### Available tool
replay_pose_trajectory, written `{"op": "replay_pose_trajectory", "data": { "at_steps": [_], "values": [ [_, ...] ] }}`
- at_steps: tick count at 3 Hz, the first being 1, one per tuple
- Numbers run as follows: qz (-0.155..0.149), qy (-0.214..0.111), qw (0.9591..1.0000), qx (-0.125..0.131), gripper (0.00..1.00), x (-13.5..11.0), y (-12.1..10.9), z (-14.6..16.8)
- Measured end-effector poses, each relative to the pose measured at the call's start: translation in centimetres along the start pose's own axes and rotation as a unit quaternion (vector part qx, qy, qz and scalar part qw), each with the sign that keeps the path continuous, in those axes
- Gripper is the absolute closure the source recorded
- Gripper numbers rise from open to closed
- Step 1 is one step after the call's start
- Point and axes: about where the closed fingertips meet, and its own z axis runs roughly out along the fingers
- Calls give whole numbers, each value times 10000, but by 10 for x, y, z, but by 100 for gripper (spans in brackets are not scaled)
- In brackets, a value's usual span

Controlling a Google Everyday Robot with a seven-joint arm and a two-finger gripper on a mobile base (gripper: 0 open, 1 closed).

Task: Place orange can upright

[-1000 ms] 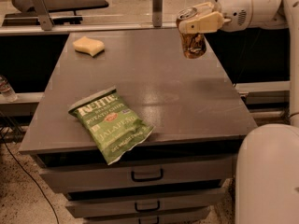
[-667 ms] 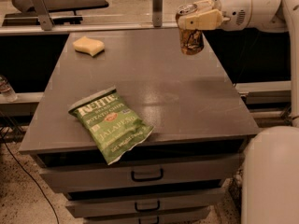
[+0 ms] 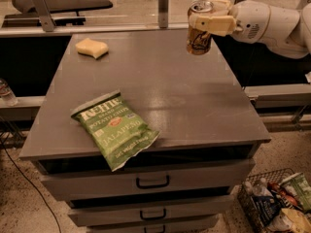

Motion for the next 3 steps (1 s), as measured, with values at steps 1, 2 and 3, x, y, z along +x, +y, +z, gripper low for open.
{"op": "replay_pose_trajectory", "data": {
  "at_steps": [1,2,3],
  "values": [
    [16,156,9999,-60,100,33,22,14],
    [133,249,9996,-68,100,60,30,17],
    [246,224,9994,43,83,81,35,15]
  ]
}}
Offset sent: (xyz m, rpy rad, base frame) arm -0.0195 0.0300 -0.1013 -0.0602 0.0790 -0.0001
